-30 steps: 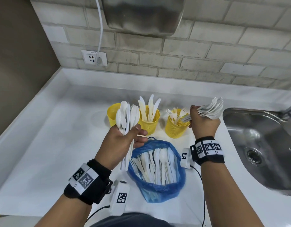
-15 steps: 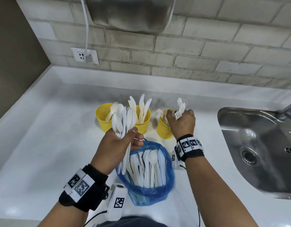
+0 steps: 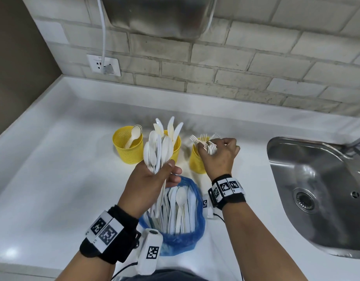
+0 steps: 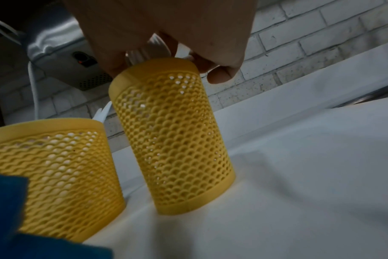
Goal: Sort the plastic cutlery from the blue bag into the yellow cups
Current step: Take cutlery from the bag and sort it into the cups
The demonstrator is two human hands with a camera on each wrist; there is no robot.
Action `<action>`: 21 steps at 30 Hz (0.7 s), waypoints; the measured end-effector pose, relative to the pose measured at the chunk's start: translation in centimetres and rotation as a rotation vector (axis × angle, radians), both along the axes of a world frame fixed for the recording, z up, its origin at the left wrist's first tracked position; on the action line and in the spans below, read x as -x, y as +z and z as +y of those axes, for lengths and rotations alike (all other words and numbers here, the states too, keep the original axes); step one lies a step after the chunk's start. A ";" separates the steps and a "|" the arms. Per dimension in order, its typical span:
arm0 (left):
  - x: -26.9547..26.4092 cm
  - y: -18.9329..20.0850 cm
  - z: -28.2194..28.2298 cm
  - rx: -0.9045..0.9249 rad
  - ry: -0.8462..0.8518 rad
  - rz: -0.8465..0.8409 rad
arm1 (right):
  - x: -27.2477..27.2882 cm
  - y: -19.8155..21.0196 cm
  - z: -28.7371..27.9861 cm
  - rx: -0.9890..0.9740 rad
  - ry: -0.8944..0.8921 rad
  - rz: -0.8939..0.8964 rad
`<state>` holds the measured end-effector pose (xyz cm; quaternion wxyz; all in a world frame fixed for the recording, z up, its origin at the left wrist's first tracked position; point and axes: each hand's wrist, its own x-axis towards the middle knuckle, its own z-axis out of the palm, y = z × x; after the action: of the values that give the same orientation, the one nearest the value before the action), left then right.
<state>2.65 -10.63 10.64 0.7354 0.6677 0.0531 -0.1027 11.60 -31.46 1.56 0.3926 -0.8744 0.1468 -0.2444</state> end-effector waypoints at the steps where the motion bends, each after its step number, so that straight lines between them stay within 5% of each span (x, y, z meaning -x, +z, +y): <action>1: 0.0 -0.1 -0.3 0.000 0.004 -0.003 | 0.1 0.1 0.0 -0.025 0.009 -0.032; 14: 1.0 -0.3 -2.4 0.004 0.000 -0.021 | 0.7 1.8 -1.5 0.046 0.115 -0.196; 21: 0.9 0.1 -3.1 0.019 -0.008 -0.029 | -0.6 2.9 -3.2 0.304 0.277 -0.118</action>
<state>1.74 -13.76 10.77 0.7422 0.6621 0.0386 -0.0964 12.22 -34.65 4.47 0.2939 -0.9196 -0.0367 -0.2580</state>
